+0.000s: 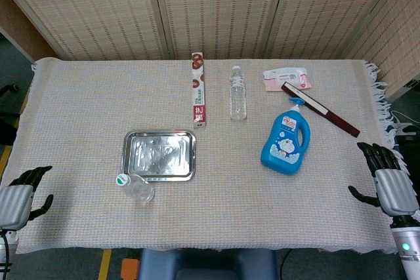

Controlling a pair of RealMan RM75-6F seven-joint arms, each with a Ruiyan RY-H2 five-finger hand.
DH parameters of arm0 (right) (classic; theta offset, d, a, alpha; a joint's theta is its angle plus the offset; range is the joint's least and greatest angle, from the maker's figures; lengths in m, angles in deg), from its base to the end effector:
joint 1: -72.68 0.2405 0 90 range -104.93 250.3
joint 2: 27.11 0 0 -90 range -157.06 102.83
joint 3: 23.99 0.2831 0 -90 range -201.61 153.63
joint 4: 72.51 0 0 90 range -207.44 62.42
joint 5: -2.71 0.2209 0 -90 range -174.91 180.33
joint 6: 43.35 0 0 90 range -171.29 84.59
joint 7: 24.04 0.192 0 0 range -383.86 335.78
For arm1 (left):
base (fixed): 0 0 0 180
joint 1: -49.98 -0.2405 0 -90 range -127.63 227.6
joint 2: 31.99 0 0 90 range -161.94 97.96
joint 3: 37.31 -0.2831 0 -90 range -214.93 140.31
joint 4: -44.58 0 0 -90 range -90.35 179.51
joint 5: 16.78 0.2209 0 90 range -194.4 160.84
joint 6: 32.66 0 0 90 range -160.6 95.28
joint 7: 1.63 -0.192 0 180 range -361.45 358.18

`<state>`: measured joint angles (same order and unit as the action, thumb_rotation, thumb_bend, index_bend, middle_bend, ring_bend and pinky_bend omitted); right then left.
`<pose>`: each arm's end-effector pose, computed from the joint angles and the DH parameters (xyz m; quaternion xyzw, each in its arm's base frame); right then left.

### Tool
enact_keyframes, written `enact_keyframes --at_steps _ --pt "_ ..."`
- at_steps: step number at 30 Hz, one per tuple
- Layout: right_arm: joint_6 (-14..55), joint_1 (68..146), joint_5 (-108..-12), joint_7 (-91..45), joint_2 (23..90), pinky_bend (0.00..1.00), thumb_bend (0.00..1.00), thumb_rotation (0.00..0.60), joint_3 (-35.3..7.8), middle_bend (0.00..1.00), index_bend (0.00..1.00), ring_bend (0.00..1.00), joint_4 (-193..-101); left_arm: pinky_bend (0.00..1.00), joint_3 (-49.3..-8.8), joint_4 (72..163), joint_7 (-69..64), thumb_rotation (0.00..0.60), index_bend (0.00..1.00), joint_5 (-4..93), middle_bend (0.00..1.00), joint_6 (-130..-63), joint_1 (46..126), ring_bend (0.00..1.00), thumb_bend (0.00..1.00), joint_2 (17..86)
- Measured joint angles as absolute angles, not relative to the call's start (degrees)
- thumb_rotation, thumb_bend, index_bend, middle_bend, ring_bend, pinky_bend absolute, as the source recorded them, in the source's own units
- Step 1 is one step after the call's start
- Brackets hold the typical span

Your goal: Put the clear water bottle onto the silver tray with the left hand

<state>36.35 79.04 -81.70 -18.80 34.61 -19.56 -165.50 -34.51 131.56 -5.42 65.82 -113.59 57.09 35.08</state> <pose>-0.3425 -0.2467 0.1652 0.5894 -0.4235 0.3921 0.5652 -0.3612 0.2466 0.1444 -0.6147 -0.3783 -0.3380 0.6040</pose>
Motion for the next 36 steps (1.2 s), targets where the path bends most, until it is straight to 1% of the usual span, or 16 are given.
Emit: enact_keyframes --at_steps 4,14,18,25,30,32,36 --pt "36.3 79.0 -82.4 -18.5 34.5 0.06 0.14 0.6 -20.1 0.07 0.05 0.0 -165.5 0.36 -34.5 132.8 -6.1 0.6 0.16 65.7 0.18 -113.8 56.9 0.18 0.38 34.5" --pt "35.6 79.2 -80.7 -19.5 34.1 0.06 0.14 0.6 -19.9 0.07 0.05 0.0 -166.0 0.36 -34.0 132.2 -10.2 0.6 0.15 63.6 0.18 -113.7 57.0 0.18 0.38 35.4" --pt "35.9 79.2 -80.0 -19.3 34.1 0.06 0.14 0.6 -19.4 0.07 0.05 0.0 -166.1 0.35 -34.2 133.4 -10.0 0.6 0.11 62.9 0.16 -112.1 57.2 0.18 0.38 35.1" --pt "39.0 79.2 -82.0 -14.6 34.8 0.06 0.14 0.6 -18.3 0.07 0.05 0.0 -164.0 0.3 -34.7 135.1 -10.3 0.6 0.09 62.6 0.15 -109.0 58.4 0.18 0.38 34.1" --pt "42.0 78.7 -83.8 -10.9 34.4 0.06 0.14 0.6 -17.9 0.07 0.05 0.0 -163.3 0.26 -35.4 137.9 -9.5 0.6 0.07 61.1 0.14 -106.0 58.9 0.16 0.38 32.8" --pt "43.3 78.3 -84.3 -9.6 34.2 0.06 0.14 0.6 -17.7 0.07 0.05 0.0 -163.0 0.23 -35.7 139.0 -8.8 0.6 0.04 60.0 0.11 -104.9 58.9 0.13 0.38 32.3" --pt "45.0 77.5 -84.5 -7.5 33.2 0.06 0.14 0.6 -17.3 0.07 0.05 0.0 -163.2 0.22 -35.5 141.7 -5.5 0.6 0.0 57.8 0.06 -102.4 59.3 0.07 0.37 31.4"
